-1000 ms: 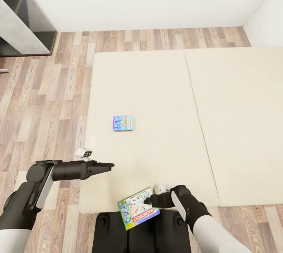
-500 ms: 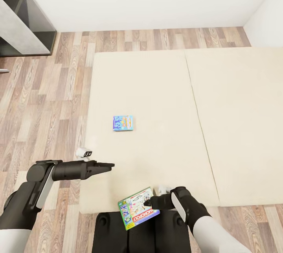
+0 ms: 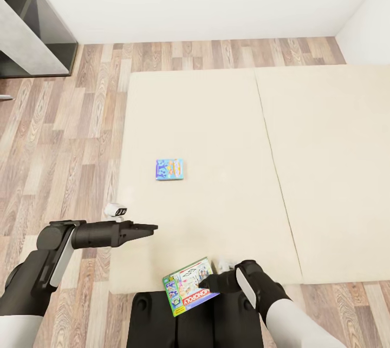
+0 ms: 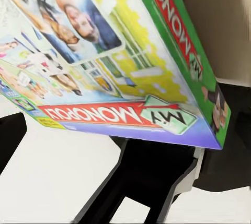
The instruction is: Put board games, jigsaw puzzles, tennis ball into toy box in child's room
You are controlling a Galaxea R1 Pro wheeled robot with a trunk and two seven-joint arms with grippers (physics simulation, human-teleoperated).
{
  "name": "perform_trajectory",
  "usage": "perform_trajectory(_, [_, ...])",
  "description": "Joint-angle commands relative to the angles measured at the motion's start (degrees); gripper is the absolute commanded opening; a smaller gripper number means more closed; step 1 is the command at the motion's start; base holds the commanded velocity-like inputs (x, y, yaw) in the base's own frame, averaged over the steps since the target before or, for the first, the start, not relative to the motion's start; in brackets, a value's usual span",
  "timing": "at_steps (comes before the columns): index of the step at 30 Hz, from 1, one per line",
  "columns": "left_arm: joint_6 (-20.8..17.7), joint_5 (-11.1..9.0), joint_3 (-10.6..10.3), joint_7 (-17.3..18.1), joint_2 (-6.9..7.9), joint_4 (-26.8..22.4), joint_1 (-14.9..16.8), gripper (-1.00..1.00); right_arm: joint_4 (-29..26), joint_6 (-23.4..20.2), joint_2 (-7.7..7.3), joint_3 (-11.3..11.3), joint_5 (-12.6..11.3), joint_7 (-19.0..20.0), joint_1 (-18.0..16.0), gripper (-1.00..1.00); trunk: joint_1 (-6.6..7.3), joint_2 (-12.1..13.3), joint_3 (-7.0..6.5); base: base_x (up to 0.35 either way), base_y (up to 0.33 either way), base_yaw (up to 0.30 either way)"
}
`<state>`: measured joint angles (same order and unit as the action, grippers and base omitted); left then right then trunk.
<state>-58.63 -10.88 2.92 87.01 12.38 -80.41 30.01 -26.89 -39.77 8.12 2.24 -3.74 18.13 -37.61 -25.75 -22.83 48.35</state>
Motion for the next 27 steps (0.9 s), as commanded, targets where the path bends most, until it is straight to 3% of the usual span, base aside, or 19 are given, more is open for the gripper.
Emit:
perform_trajectory(1, [-0.61, -0.02, -0.01, 0.18, 0.02, -0.01, 0.02, 1.0, 0.3, -0.26, -0.03, 0.22, -0.41, -0.13, -0.01, 1.0, -0.03, -0.09, 0.06, 0.0, 0.0, 0.0])
perform_trajectory(27, [-0.61, -0.1, 0.16, 0.27, 0.11, -0.01, -0.02, 1.0, 2.07, -0.04, 0.03, 0.22, -0.39, -0.45, -0.01, 1.0, -0.03, -0.09, 0.06, 0.0, 0.0, 0.0])
